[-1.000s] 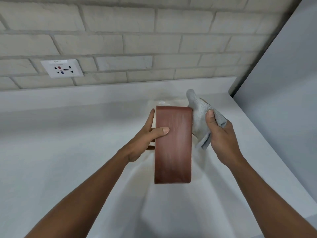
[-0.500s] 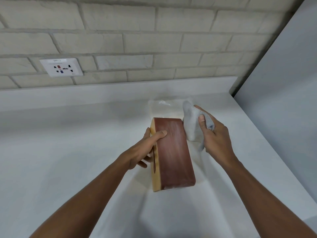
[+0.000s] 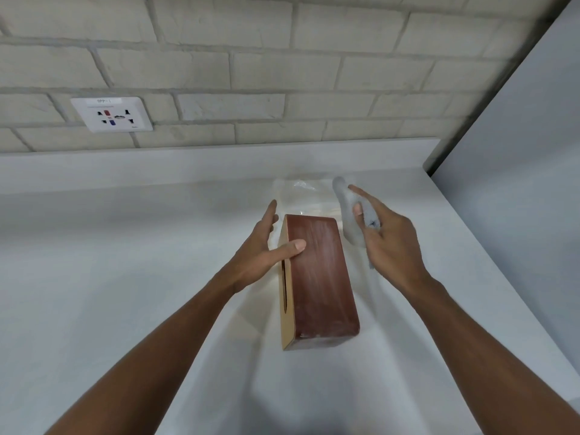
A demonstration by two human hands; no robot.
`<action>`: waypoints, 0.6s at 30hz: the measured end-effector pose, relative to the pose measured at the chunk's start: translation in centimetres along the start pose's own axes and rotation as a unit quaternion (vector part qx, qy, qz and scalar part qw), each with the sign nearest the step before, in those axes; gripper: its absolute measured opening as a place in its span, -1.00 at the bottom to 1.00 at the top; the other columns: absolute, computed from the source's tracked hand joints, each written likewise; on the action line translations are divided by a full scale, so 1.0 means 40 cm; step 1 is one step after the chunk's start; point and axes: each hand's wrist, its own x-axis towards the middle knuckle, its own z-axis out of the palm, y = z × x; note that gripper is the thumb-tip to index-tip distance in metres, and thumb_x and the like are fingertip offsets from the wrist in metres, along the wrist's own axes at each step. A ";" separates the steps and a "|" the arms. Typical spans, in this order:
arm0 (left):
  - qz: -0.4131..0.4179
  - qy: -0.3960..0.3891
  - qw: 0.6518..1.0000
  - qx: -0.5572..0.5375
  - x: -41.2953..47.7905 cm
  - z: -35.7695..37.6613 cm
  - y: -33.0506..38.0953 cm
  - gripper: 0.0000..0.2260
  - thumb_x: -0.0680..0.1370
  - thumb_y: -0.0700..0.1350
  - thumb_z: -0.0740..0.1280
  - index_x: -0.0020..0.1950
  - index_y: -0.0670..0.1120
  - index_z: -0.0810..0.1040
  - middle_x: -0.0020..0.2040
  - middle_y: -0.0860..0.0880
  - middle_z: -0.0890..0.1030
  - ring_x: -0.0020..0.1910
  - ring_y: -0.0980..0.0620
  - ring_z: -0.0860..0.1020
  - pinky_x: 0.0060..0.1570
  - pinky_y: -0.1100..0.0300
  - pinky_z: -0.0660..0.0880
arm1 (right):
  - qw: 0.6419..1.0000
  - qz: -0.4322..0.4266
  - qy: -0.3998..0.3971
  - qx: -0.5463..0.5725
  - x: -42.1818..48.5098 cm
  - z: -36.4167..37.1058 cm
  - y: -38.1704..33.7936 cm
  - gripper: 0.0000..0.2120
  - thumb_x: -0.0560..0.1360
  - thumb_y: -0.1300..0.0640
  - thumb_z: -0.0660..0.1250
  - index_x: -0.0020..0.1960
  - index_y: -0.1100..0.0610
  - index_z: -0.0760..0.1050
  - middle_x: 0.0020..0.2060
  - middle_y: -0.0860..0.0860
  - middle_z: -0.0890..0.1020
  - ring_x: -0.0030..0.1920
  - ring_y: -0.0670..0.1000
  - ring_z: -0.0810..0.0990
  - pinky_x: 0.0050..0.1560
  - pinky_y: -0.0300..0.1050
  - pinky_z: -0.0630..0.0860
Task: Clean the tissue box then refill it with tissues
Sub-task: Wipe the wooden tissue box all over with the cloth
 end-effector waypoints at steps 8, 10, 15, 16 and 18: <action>0.050 -0.055 0.997 -0.006 0.006 0.016 -0.033 0.09 0.37 0.30 0.47 0.72 0.15 -0.11 0.72 0.17 0.05 0.66 0.22 0.06 0.57 0.18 0.10 | 0.967 -0.051 -0.201 -0.148 -0.034 0.083 0.039 -0.36 0.56 0.23 0.20 0.58 -0.06 0.10 0.56 -0.16 0.09 0.55 -0.10 0.12 0.48 -0.08 0.23; 0.046 -0.057 0.997 -0.009 0.010 0.021 -0.042 -0.05 0.43 0.23 0.48 0.68 0.22 -0.01 0.63 0.26 0.22 0.57 0.35 0.19 0.53 0.22 0.20 | 0.964 -0.054 -0.207 -0.158 -0.025 0.088 0.038 -0.39 0.58 0.24 0.18 0.58 -0.02 0.10 0.57 -0.12 0.09 0.56 -0.09 0.04 0.53 -0.07 0.13; 0.089 -0.063 0.993 -0.046 -0.004 0.040 -0.021 -0.47 0.56 -0.20 0.31 0.35 0.24 0.16 0.11 0.72 0.41 0.19 0.68 0.37 0.14 0.61 0.36 | 0.962 -0.061 -0.206 -0.169 0.007 0.111 0.007 -0.43 0.62 0.17 0.13 0.59 0.01 0.05 0.58 -0.11 0.07 0.57 -0.07 -0.03 0.50 -0.12 0.10; 0.099 -0.059 0.993 -0.040 -0.003 0.041 -0.014 -0.49 0.56 -0.22 0.29 0.33 0.23 0.17 0.08 0.74 0.41 0.16 0.69 0.37 0.13 0.62 0.35 | 0.961 -0.072 -0.209 -0.169 0.007 0.116 -0.001 -0.45 0.62 0.13 0.09 0.59 0.03 0.05 0.58 -0.10 0.08 0.57 -0.07 -0.04 0.49 -0.13 0.10; 0.107 -0.055 0.992 -0.035 0.002 0.044 -0.012 -0.50 0.55 -0.25 0.30 0.32 0.19 0.21 0.10 0.66 0.46 0.15 0.61 0.42 0.13 0.59 0.36 | 0.955 -0.116 -0.229 -0.150 -0.009 0.122 -0.006 -0.43 0.58 0.00 -0.04 0.58 0.06 0.08 0.56 -0.10 0.10 0.57 -0.11 -0.05 0.54 -0.10 0.00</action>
